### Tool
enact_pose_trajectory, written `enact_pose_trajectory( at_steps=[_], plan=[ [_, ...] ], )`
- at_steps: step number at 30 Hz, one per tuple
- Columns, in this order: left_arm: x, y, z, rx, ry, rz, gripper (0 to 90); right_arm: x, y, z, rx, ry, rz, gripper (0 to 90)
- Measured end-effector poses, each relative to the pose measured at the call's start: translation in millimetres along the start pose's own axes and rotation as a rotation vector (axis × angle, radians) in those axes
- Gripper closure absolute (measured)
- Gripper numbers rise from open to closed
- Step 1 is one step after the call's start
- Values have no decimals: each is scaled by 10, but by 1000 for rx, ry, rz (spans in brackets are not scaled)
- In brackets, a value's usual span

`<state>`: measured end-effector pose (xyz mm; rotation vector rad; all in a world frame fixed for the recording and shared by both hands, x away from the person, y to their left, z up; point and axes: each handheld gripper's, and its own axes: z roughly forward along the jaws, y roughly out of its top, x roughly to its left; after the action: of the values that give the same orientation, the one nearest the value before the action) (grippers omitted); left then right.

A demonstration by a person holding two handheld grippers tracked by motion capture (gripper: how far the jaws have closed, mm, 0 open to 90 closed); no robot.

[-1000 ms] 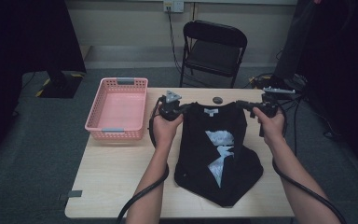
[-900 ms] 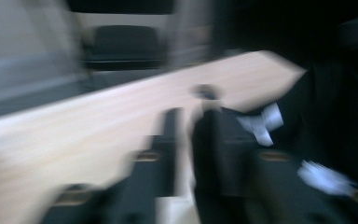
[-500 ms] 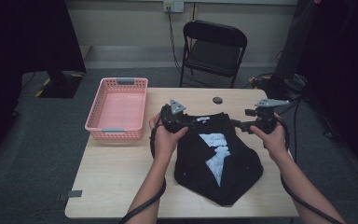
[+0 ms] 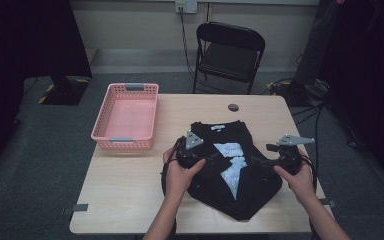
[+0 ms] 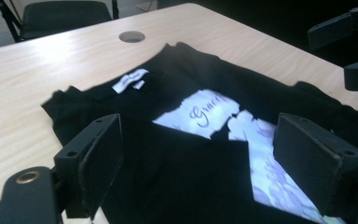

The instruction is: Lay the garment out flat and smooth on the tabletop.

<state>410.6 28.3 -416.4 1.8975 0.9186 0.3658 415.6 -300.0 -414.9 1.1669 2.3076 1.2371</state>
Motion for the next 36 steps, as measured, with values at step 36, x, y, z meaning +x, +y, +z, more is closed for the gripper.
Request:
enact_pose_trajectory(
  at_steps=[36],
  plan=[
    [-111,-1064,-305,156,-70,114,149,152,-1007,-261,145,-86,-94,109]
  ],
)
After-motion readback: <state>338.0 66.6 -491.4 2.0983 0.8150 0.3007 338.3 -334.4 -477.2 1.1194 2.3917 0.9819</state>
